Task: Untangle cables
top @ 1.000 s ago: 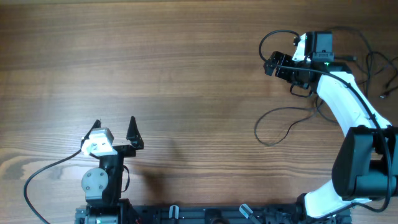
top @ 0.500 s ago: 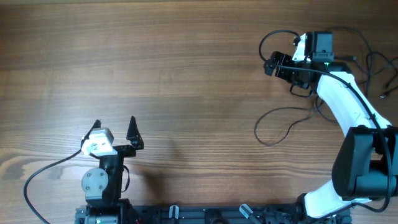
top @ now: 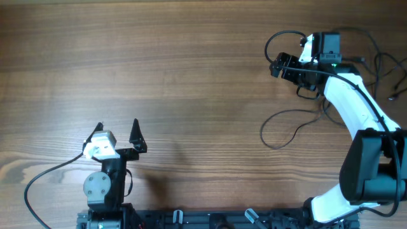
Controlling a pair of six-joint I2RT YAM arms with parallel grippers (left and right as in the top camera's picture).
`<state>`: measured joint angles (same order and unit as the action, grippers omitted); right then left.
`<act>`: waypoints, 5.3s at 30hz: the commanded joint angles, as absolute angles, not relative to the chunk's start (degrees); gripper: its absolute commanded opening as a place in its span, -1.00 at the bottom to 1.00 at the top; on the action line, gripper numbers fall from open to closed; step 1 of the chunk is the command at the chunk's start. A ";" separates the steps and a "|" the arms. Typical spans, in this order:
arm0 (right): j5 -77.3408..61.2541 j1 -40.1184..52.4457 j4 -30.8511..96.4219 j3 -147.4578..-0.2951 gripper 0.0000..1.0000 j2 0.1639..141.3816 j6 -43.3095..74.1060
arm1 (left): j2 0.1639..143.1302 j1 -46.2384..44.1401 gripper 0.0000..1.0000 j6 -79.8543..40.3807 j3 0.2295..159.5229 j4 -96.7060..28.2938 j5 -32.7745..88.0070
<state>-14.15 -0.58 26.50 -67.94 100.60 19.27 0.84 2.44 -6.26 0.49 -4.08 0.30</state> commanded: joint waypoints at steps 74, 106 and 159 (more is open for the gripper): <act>-6.42 -0.40 53.39 -65.73 0.99 26.79 19.62 | 0.27 2.79 1.00 -4.95 0.32 -4.36 0.58; -17.47 -0.34 -27.55 -9.67 0.99 0.23 -0.27 | 0.27 2.79 1.00 -4.95 0.32 -4.36 0.56; -1.52 1.10 -0.19 -0.30 1.00 0.21 1.50 | 0.27 2.79 1.00 -4.95 0.32 -4.36 0.58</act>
<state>-2.48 0.73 0.01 -0.36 0.89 0.62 0.80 2.44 -6.11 0.49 -4.08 0.30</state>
